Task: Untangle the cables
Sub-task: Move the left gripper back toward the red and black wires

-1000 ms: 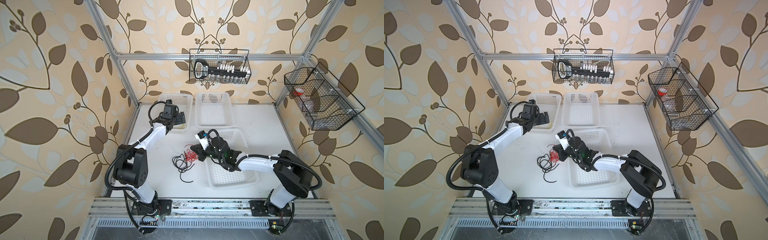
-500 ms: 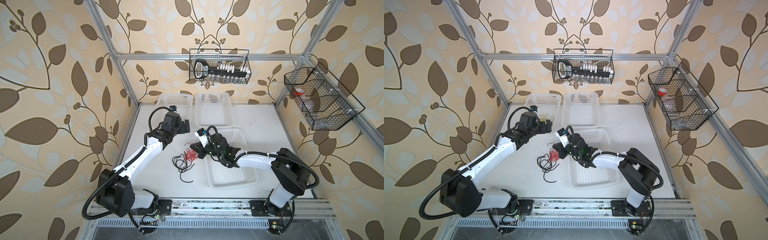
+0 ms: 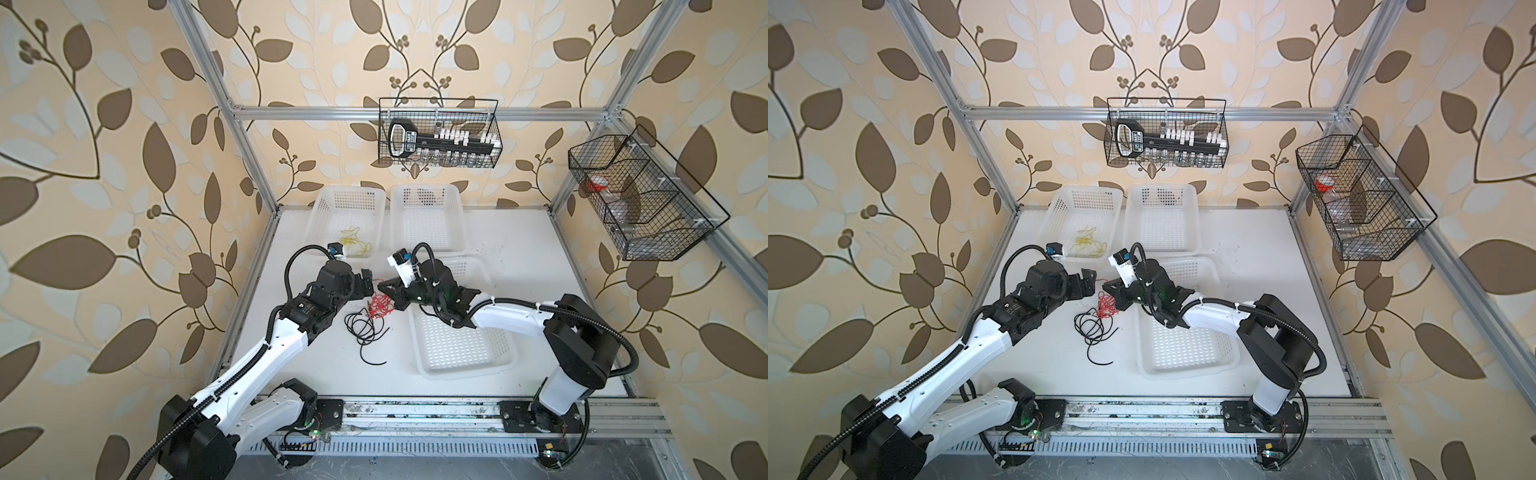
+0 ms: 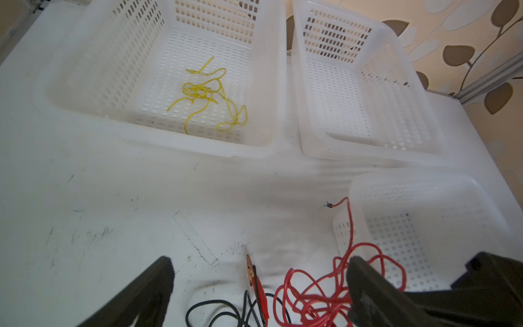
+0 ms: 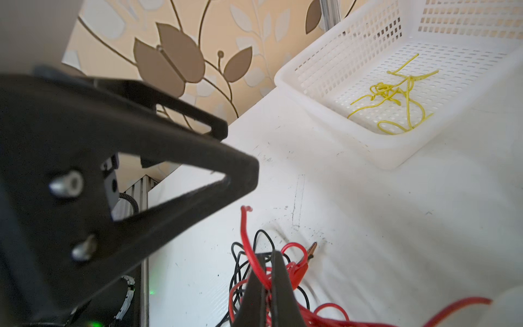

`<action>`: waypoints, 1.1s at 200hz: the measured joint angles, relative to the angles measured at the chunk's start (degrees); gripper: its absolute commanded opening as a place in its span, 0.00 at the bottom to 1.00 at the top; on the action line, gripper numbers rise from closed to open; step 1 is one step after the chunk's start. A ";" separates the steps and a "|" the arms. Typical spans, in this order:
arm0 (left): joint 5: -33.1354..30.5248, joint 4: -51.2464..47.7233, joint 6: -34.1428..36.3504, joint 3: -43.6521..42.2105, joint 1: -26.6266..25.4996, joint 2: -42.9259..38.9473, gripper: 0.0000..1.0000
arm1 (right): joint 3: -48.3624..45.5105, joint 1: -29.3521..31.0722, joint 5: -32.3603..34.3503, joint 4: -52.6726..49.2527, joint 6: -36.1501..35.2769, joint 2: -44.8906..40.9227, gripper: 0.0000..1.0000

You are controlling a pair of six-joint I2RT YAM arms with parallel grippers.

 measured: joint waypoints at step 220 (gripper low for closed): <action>1.01 -6.69 -17.79 -14.64 0.00 0.09 0.40 | 11.98 -2.71 1.79 -12.17 -1.84 9.53 0.16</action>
